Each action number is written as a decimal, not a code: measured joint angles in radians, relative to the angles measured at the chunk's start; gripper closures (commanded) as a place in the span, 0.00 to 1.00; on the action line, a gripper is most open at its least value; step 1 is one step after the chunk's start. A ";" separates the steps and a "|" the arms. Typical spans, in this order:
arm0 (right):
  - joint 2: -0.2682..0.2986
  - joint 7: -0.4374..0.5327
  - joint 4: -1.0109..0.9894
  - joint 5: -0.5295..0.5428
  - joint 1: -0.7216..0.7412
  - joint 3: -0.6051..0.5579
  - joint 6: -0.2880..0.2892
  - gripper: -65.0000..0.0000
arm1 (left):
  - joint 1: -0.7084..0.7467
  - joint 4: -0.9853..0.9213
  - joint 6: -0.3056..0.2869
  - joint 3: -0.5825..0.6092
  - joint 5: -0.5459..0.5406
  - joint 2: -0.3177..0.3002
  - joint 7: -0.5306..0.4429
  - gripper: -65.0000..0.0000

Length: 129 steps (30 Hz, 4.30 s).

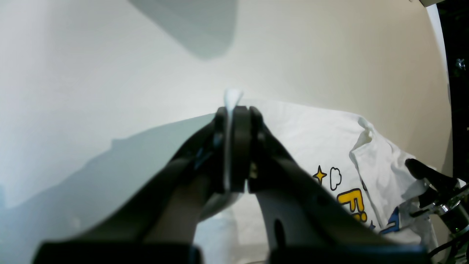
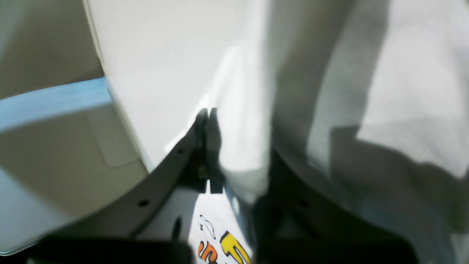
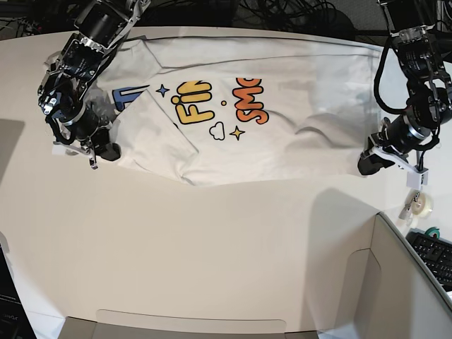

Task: Layout the t-shirt on the table in an organized manner, then fold the t-shirt properly
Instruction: 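Grasp the shirt edge with both grippers at its two ends, then fold the shirt lengthwise with both grippers over the print toward the collar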

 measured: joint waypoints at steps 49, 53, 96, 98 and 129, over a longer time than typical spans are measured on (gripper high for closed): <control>0.117 -0.048 0.190 0.456 -0.281 0.063 0.077 1.00 | 0.034 0.185 -0.003 -0.010 -0.006 -0.056 -0.003 1.00; 0.117 -0.047 0.189 0.499 -0.314 0.062 0.123 1.00 | 0.060 0.187 -0.004 -0.010 -0.001 -0.058 -0.004 1.00; 0.259 -0.088 -0.052 0.616 -0.371 0.063 0.163 1.00 | 0.299 0.182 -0.004 -0.079 0.000 -0.077 -0.030 1.00; 0.259 -0.087 -0.052 0.616 -0.371 0.063 0.163 1.00 | 0.299 0.181 -0.004 -0.079 0.016 -0.077 -0.030 1.00; 0.256 -0.100 -0.050 0.625 -0.388 0.060 0.173 1.00 | 0.226 0.013 -0.004 0.135 0.246 -0.011 -0.368 1.00</control>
